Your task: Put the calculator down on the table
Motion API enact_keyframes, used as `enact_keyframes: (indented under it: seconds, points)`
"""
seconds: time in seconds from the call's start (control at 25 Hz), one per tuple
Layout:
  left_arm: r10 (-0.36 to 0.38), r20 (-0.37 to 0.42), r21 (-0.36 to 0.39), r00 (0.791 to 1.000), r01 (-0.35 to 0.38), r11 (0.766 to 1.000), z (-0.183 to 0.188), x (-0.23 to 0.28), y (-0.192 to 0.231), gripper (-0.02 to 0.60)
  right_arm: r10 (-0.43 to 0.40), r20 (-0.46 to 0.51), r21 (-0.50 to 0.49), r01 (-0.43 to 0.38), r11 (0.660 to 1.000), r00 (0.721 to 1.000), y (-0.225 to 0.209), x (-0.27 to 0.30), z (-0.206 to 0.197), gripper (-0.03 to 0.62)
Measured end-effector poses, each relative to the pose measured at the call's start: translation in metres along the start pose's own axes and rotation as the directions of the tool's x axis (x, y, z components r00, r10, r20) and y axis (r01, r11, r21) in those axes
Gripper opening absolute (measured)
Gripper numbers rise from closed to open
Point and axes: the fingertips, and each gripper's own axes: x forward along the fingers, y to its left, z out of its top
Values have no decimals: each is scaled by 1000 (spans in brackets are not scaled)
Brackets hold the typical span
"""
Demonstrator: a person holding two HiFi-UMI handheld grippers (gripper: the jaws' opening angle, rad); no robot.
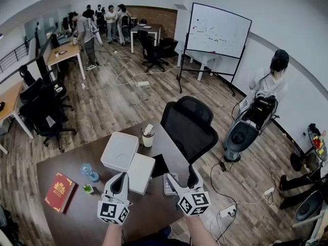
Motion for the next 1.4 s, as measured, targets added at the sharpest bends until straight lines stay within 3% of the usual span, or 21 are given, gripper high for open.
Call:
enact_keyframes:
  seconds: [0.28, 0.68, 0.88, 1.0, 1.16, 1.32, 1.4]
  points:
    - [-2, -4, 2, 1000, 2, 1000, -2, -1, -1, -5, -78, -58, -201, 65, 977, 995, 0, -2, -7, 468]
    - [3, -1, -4, 1000, -3, 1000, -4, -3, -2, -5, -89, -63, -175, 77, 982, 994, -3, -9, -9, 440]
    - [3, -5, 2, 1000, -3, 1000, -4, -2, -2, -5, -116, -40, -142, 109, 984, 992, -12, -13, -9, 321]
    - [9, -2, -3, 1000, -9, 1000, -3, -3, 1, -5, -148, -19, -148, 144, 978, 989, -16, -16, -6, 155]
    - [5, -4, -7, 1000, -6, 1000, -4, -3, 1, -5, -170, -13, -138, 167, 976, 985, -20, -16, -4, 101]
    - [3, -12, -13, 1000, -4, 1000, -7, -3, 1, -5, -171, 10, -133, 171, 976, 985, -21, -19, 0, 8]
    - [5, -11, -16, 1000, -5, 1000, -8, -3, 0, -5, -157, 19, -136, 158, 978, 987, -20, -20, 3, 6]
